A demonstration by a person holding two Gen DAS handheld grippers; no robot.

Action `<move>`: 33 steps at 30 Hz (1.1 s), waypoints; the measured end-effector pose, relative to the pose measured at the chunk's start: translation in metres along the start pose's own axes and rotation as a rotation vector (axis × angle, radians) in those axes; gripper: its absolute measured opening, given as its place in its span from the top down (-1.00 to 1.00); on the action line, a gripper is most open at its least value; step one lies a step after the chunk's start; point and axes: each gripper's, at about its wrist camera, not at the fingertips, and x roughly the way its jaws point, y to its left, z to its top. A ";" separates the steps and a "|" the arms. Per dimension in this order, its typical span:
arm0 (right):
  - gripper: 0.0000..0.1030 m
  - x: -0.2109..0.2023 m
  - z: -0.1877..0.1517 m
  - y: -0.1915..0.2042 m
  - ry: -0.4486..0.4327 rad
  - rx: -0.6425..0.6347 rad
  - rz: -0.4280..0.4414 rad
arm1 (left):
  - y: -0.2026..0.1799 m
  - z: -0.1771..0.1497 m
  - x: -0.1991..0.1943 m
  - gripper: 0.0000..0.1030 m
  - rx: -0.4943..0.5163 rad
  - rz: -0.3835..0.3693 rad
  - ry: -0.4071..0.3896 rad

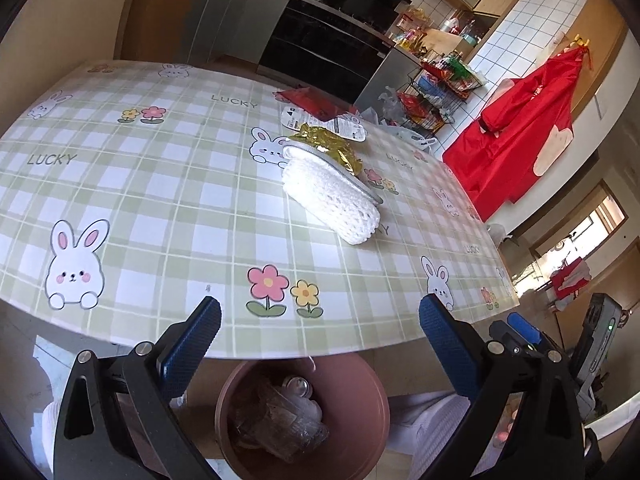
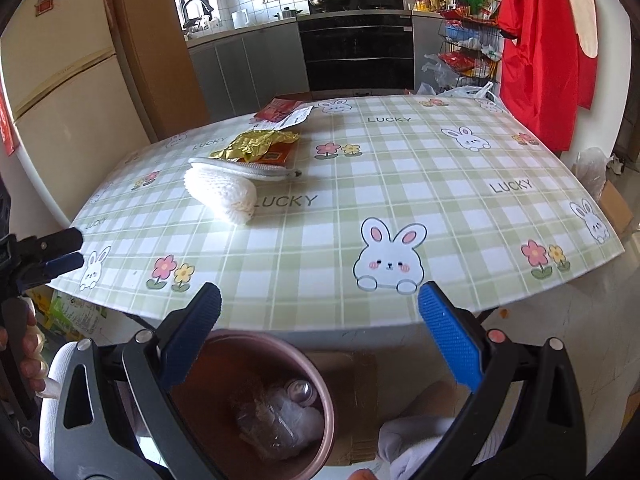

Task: Collect trash
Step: 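Reach the left gripper to the white foam net and grasp it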

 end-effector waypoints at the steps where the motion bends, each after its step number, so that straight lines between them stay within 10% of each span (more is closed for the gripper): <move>1: -0.89 0.005 0.003 -0.001 -0.001 0.001 0.000 | -0.004 0.006 0.011 -0.88 0.004 0.001 0.005; 21: -0.89 0.031 0.039 -0.063 -0.030 0.006 -0.137 | -0.017 0.084 0.182 -0.58 -0.178 0.017 0.164; 26: -0.89 0.037 0.049 -0.051 -0.027 -0.045 -0.121 | -0.011 0.075 0.177 0.16 -0.116 0.019 0.159; 33: -0.89 0.042 0.071 -0.022 -0.045 -0.150 -0.091 | 0.010 0.063 0.138 0.46 -0.052 0.018 0.136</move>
